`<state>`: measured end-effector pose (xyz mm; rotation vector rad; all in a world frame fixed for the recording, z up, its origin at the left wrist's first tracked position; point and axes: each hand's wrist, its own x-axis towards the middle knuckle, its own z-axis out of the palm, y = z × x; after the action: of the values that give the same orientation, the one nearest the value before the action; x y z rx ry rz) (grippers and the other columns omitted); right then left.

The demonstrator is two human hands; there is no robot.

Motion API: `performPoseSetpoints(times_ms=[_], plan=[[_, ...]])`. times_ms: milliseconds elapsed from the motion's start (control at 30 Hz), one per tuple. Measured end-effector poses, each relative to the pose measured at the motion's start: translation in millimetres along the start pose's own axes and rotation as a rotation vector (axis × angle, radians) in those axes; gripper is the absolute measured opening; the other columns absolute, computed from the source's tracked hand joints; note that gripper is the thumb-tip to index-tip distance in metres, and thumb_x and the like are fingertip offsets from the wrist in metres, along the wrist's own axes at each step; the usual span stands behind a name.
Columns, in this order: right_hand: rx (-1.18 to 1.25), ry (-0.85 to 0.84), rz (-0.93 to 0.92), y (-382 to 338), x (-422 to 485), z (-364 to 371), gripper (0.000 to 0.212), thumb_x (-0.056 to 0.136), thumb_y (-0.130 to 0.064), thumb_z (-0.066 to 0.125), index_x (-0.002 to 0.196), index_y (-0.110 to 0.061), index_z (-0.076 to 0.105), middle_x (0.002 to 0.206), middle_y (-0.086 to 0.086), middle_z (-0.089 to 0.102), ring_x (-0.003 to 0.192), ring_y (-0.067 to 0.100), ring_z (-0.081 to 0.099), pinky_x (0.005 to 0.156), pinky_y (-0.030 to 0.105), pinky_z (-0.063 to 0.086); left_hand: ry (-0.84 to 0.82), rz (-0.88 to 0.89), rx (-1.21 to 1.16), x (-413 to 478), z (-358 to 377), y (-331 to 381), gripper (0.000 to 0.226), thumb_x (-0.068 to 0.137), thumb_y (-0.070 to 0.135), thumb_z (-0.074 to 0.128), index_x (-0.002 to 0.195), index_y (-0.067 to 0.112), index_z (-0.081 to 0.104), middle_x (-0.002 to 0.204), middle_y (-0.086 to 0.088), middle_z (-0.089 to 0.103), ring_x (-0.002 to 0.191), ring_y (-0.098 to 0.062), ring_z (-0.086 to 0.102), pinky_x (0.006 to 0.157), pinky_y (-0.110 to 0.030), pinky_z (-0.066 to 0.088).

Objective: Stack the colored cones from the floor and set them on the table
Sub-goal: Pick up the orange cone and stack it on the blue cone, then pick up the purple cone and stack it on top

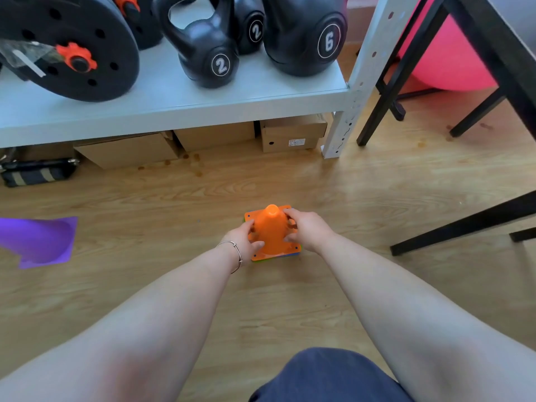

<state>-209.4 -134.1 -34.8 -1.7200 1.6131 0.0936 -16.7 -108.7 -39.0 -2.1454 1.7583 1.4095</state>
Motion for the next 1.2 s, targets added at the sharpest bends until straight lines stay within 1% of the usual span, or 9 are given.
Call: performPoseSetpoints(times_ms=[133,200,333,400,433,533,733,967,1200], plan=[[-0.162,0.023,-0.049,-2,-5,-3,0.077,0.081,-0.021,0.076,0.148,-0.020,0.038,0.138,0.009,0.057,0.123,0.031,0.056,0.096,0.036,0.047,0.041,-0.019,0.104,-7,-4,1,0.074,0.090,0.034,0.061,0.151,0.029,0.021,0.140,-0.008,0.054,0.123,-0.029,0.056,0.099,-0.037,0.047],[-0.246,0.143,-0.064,-5,-13,-7,0.071,0.085,-0.021,0.071,0.148,-0.019,0.036,0.143,0.008,0.050,0.122,0.032,0.056,0.093,0.039,0.049,0.130,-0.013,0.172,-15,-13,5,0.072,0.091,0.037,0.058,0.151,0.028,0.020,0.137,-0.010,0.055,0.121,-0.031,0.055,0.094,-0.038,0.049],[-0.286,0.412,-0.124,-22,-29,-29,0.068,0.085,-0.025,0.072,0.144,-0.013,0.040,0.133,0.009,0.054,0.111,0.032,0.059,0.081,0.042,0.054,0.241,0.077,0.400,-37,-39,15,0.070,0.093,0.041,0.050,0.151,0.028,0.013,0.153,-0.003,0.036,0.128,-0.029,0.049,0.093,-0.040,0.047],[-0.342,0.494,-0.192,-37,-32,-46,0.073,0.079,-0.023,0.078,0.142,-0.010,0.045,0.130,0.013,0.058,0.113,0.033,0.060,0.087,0.041,0.052,0.311,0.146,0.548,-49,-54,21,0.070,0.093,0.042,0.049,0.151,0.026,0.012,0.155,-0.003,0.031,0.131,-0.029,0.045,0.097,-0.041,0.045],[-0.373,0.512,-0.212,-45,-35,-54,0.074,0.078,-0.023,0.079,0.143,-0.010,0.045,0.133,0.014,0.057,0.120,0.034,0.057,0.094,0.042,0.049,0.356,0.168,0.590,-55,-63,24,0.070,0.093,0.043,0.049,0.151,0.026,0.012,0.155,-0.003,0.031,0.133,-0.028,0.042,0.100,-0.040,0.043],[-0.444,0.535,-0.227,-75,-46,-76,0.075,0.084,-0.028,0.073,0.149,-0.017,0.037,0.150,0.011,0.044,0.140,0.032,0.040,0.113,0.045,0.036,0.484,0.201,0.671,-79,-93,25,0.072,0.092,0.045,0.048,0.151,0.025,0.012,0.156,-0.003,0.028,0.141,-0.027,0.031,0.110,-0.041,0.032],[-0.475,0.577,-0.253,-149,-53,-94,0.078,0.086,-0.034,0.068,0.152,-0.021,0.030,0.156,0.007,0.036,0.146,0.029,0.031,0.118,0.047,0.027,0.641,0.095,0.729,-114,-158,-2,0.074,0.092,0.048,0.045,0.152,0.025,0.008,0.161,-0.006,0.016,0.148,-0.027,0.015,0.119,-0.047,0.017],[-0.448,0.592,-0.283,-234,-37,-72,0.076,0.088,-0.037,0.065,0.152,-0.020,0.028,0.158,0.006,0.034,0.147,0.027,0.028,0.120,0.046,0.023,0.726,-0.080,0.667,-128,-231,-60,0.073,0.093,0.047,0.043,0.153,0.024,0.008,0.162,-0.005,0.014,0.149,-0.027,0.015,0.119,-0.047,0.018],[-0.445,0.597,-0.309,-317,-20,-49,0.069,0.093,-0.037,0.059,0.152,-0.021,0.027,0.158,0.006,0.031,0.148,0.027,0.025,0.121,0.045,0.022,0.720,-0.089,0.640,-131,-299,-111,0.075,0.093,0.046,0.045,0.152,0.022,0.007,0.162,-0.007,0.013,0.148,-0.028,0.014,0.119,-0.047,0.019]])
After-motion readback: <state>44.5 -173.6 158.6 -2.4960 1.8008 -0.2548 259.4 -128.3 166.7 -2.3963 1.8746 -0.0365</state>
